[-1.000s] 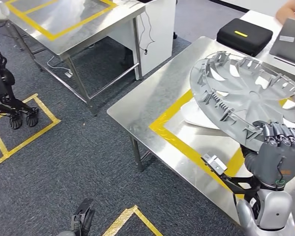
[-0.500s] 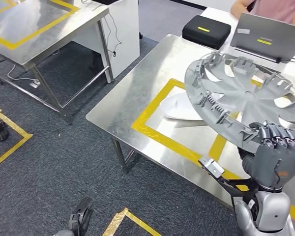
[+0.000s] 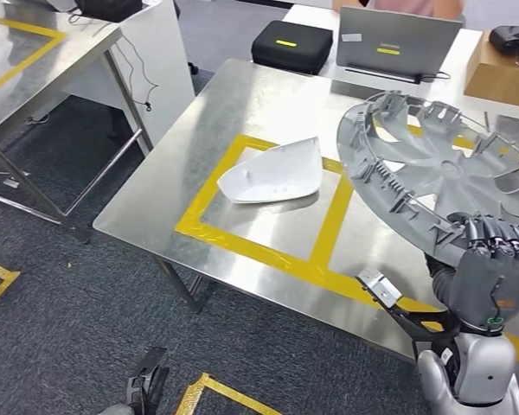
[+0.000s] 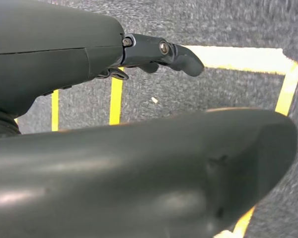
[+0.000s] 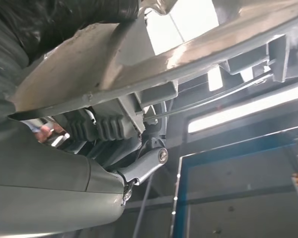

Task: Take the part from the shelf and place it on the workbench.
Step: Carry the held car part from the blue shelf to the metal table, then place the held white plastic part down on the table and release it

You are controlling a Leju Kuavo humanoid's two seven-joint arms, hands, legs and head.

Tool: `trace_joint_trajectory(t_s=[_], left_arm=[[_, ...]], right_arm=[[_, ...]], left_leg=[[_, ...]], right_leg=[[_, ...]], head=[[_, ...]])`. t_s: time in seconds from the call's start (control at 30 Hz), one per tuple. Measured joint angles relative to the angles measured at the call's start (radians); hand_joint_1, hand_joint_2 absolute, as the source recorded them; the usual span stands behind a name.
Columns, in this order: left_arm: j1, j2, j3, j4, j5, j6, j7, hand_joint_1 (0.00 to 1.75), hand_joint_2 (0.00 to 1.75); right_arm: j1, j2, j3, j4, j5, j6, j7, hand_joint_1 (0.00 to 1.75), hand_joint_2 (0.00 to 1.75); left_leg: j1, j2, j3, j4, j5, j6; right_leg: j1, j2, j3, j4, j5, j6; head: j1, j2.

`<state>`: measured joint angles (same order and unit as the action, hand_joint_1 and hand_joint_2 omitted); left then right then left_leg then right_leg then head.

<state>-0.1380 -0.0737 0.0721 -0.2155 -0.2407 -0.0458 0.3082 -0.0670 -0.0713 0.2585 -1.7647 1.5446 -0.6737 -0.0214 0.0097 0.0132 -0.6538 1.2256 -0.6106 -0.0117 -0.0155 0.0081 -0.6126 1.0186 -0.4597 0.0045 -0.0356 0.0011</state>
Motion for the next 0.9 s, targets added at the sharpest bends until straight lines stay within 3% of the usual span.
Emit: trace_joint_trajectory(t_s=[0.03, 0.07, 0.1, 0.2, 0.27, 0.33, 0.4, 0.43, 0.5, 0.57, 0.6, 0.63, 0.7, 0.77, 0.83, 0.87, 0.9], left_arm=[[0.003, 0.000, 0.000, 0.000, 0.000, 0.000, 0.000, 0.00, 0.00], [0.005, 0.000, 0.000, 0.000, 0.000, 0.000, 0.000, 0.00, 0.00], [0.006, 0.000, 0.000, 0.000, 0.000, 0.000, 0.000, 0.00, 0.00], [0.004, 0.003, 0.000, 0.000, 0.000, 0.000, 0.000, 0.00, 0.00], [0.003, 0.005, 0.000, 0.000, 0.000, 0.000, 0.000, 0.00, 0.00], [0.002, 0.004, 0.000, 0.000, -0.001, -0.001, 0.000, 0.00, 0.00], [-0.001, 0.002, 0.000, 0.000, -0.002, -0.001, 0.000, 0.00, 0.00], [-0.003, 0.002, 0.000, 0.000, -0.002, -0.001, 0.000, 0.00, 0.00], [-0.004, 0.000, 0.000, 0.000, -0.003, -0.001, 0.002, 0.00, 0.00], [-0.002, -0.003, 0.000, 0.000, -0.004, -0.001, 0.003, 0.00, 0.00], [-0.001, -0.004, 0.000, 0.000, -0.004, -0.001, 0.003, 0.00, 0.00], [-0.002, -0.005, 0.000, 0.000, -0.004, -0.001, 0.003, 0.00, 0.00], [-0.003, -0.007, 0.000, 0.000, -0.004, -0.001, 0.003, 0.00, 0.00], [-0.002, -0.005, 0.000, 0.000, -0.006, -0.001, 0.004, 0.00, 0.00], [-0.003, -0.005, 0.000, 0.000, -0.006, -0.002, 0.005, 0.00, 0.00], [-0.004, -0.005, 0.000, 0.000, -0.007, -0.002, 0.005, 0.00, 0.00], [-0.006, -0.005, 0.000, 0.000, -0.007, -0.002, 0.005, 0.00, 0.00]], right_arm=[[0.000, 0.000, 0.000, 0.000, 0.000, 0.000, 0.000, 1.75, 1.75], [0.000, 0.000, 0.000, 0.000, 0.000, 0.000, 0.000, 1.75, 1.75], [0.000, 0.000, 0.000, 0.000, 0.000, 0.000, 0.000, 1.75, 1.75], [0.000, 0.000, 0.000, 0.000, 0.000, 0.000, 0.000, 1.75, 1.75], [0.000, 0.000, 0.000, 0.000, 0.000, 0.000, 0.000, 1.75, 1.75], [0.001, 0.000, -0.001, 0.000, 0.000, 0.000, -0.001, 1.75, 1.75], [0.001, -0.001, -0.005, 0.001, 0.000, 0.000, -0.002, 1.75, 1.75], [-0.002, -0.001, -0.007, 0.003, 0.000, 0.000, -0.002, 1.75, 1.75], [-0.010, -0.001, -0.008, 0.010, 0.000, 0.000, -0.001, 1.75, 1.75], [-0.015, -0.001, -0.009, 0.019, 0.000, 0.000, -0.001, 1.75, 1.75], [-0.015, -0.001, -0.009, 0.023, 0.000, 0.000, -0.001, 1.75, 1.75], [-0.016, -0.001, -0.009, 0.025, 0.000, 0.000, -0.001, 1.75, 1.75], [-0.018, -0.001, -0.009, 0.029, 0.000, 0.000, 0.000, 1.75, 1.75], [-0.021, -0.001, -0.009, 0.033, 0.000, 0.000, -0.001, 1.75, 1.75], [-0.021, -0.001, -0.009, 0.035, 0.000, 0.000, -0.001, 1.75, 1.75], [-0.019, -0.001, -0.011, 0.035, 0.000, 0.000, -0.001, 1.75, 1.75], [-0.020, -0.001, -0.012, 0.035, 0.000, 0.000, 0.000, 1.75, 1.75]], left_leg=[[0.000, -0.005, -0.029, 0.060, -0.019, 0.001], [-0.001, -0.007, -0.045, 0.088, -0.019, 0.004], [-0.002, -0.008, -0.043, 0.076, 0.002, 0.008], [-0.009, -0.027, 0.036, -0.117, 0.109, 0.031], [-0.014, -0.040, 0.068, -0.194, 0.131, 0.038], [-0.017, -0.035, 0.071, -0.206, 0.130, 0.039], [-0.013, -0.019, 0.075, -0.218, 0.137, 0.045], [-0.010, -0.010, 0.077, -0.224, 0.140, 0.049], [-0.009, 0.011, 0.078, -0.227, 0.142, 0.054], [-0.007, 0.036, 0.078, -0.226, 0.140, 0.053], [-0.006, 0.048, 0.079, -0.226, 0.138, 0.051], [-0.004, 0.059, 0.080, -0.225, 0.136, 0.048], [-0.004, 0.080, 0.083, -0.218, 0.127, 0.035], [-0.011, 0.100, 0.084, -0.208, 0.119, 0.023], [-0.015, 0.125, 0.088, -0.205, 0.113, 0.016], [-0.013, 0.123, 0.090, -0.203, 0.107, 0.011], [-0.008, 0.104, 0.087, -0.191, 0.095, 0.007]], right_leg=[[0.002, 0.010, 0.000, 0.000, 0.000, -0.002], [0.004, 0.021, 0.001, 0.000, 0.000, -0.002], [0.006, 0.031, 0.002, 0.001, 0.000, -0.003], [0.009, 0.053, 0.003, 0.002, 0.000, -0.001], [0.008, 0.064, -0.003, 0.004, 0.002, 0.006], [0.005, 0.076, -0.010, 0.003, 0.006, 0.018], [0.005, 0.062, -0.024, 0.019, -0.008, 0.028], [0.005, 0.046, -0.039, 0.049, -0.029, 0.033], [0.003, 0.013, -0.094, 0.165, -0.090, 0.042], [-0.001, 0.001, -0.138, 0.261, -0.117, 0.051], [-0.003, -0.004, -0.137, 0.259, -0.104, 0.056], [-0.005, -0.013, -0.117, 0.220, -0.076, 0.060], [-0.003, -0.061, -0.049, 0.090, -0.018, 0.065], [0.003, -0.098, -0.010, 0.016, -0.003, 0.054], [0.005, -0.082, -0.011, 0.012, -0.008, 0.033], [0.004, -0.068, -0.012, 0.013, -0.008, 0.026], [0.003, -0.054, -0.012, 0.013, -0.007, 0.019]], head=[[0.000, 0.000], [0.000, 0.000], [0.000, 0.000], [0.000, 0.000], [0.001, 0.000], [0.001, 0.000], [0.003, 0.000], [0.006, 0.000], [0.010, 0.000], [0.010, 0.000], [0.010, 0.000], [0.010, 0.000], [0.012, 0.000], [0.012, 0.000], [0.009, 0.000], [0.007, 0.000], [0.006, 0.000]])
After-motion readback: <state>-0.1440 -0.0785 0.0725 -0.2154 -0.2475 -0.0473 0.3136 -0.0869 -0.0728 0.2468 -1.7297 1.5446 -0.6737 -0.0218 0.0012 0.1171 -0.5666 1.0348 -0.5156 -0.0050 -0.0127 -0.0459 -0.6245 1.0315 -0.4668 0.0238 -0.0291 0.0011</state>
